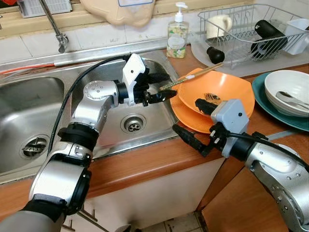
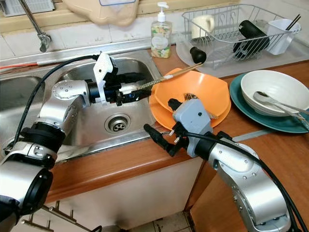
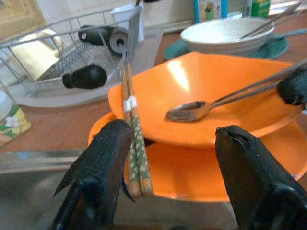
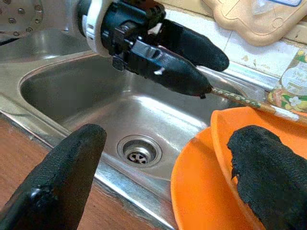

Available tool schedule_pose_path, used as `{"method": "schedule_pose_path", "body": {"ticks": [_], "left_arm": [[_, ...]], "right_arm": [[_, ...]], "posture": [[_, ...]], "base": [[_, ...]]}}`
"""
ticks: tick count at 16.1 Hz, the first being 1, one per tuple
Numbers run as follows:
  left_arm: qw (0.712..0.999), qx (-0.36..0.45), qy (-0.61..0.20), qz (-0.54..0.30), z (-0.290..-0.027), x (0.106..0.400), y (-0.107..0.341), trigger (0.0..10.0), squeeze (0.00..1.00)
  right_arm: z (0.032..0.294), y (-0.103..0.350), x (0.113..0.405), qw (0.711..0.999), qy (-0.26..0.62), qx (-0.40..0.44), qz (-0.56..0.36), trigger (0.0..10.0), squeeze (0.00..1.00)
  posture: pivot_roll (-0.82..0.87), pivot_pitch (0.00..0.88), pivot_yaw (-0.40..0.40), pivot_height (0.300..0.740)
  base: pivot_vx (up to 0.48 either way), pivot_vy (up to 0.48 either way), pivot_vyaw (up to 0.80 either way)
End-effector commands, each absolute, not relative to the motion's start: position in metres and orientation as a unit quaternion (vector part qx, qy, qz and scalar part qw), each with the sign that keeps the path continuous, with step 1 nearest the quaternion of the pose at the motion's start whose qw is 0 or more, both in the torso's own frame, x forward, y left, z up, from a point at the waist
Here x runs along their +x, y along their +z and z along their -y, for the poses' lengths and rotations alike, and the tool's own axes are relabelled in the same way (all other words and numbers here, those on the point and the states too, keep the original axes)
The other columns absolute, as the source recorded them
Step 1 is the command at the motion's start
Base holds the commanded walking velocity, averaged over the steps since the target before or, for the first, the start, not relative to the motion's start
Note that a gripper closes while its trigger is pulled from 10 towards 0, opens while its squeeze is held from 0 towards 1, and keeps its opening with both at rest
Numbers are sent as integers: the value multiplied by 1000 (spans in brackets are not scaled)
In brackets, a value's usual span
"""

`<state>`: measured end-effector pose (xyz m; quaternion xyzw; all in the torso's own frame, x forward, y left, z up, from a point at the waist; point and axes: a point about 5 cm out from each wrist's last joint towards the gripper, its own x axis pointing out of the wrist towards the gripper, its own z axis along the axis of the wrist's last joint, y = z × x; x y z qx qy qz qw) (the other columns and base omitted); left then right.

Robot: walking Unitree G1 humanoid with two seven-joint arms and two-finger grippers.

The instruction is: Kitchen organization

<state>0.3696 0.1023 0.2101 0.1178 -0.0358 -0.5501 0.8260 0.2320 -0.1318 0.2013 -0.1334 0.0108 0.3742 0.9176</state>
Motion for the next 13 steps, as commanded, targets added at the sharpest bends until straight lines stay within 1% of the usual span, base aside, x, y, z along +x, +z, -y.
{"method": "schedule_pose_path", "body": {"ticks": [1,2,3,4,9,10,11,13], "left_arm": [[823,150,-546,41,-100,373,218,10000,1000],[822,153,-547,39,-100,373,217,10000,1000],[821,157,-548,36,-99,373,216,10000,94],[820,161,-549,33,-99,373,215,10000,0],[828,183,-530,26,-97,378,212,10000,0],[828,185,-528,26,-96,379,212,3059,0],[829,187,-527,26,-95,380,212,0,0],[829,188,-526,25,-95,380,212,0,0]], "right_arm": [[132,199,232,917,373,-138,-14,10000,0],[132,199,232,917,373,-138,-15,10000,0],[132,199,232,917,373,-138,-15,10000,0],[132,199,232,917,374,-138,-16,10000,0],[132,198,232,917,372,-143,-18,10000,0],[132,197,232,917,372,-143,-18,10000,0],[132,197,232,917,372,-143,-18,10000,0],[132,197,232,917,372,-144,-18,10000,0]], "posture": [[-142,0,113,740],[-142,0,114,740],[-142,0,114,740],[-142,0,116,740],[-146,0,121,740],[-146,0,121,740],[-146,0,121,740],[-147,0,122,740]], "base": [[0,0,0],[0,0,0],[0,0,0],[0,0,0],[0,0,0],[0,0,0],[0,0,0],[0,0,0]]}}
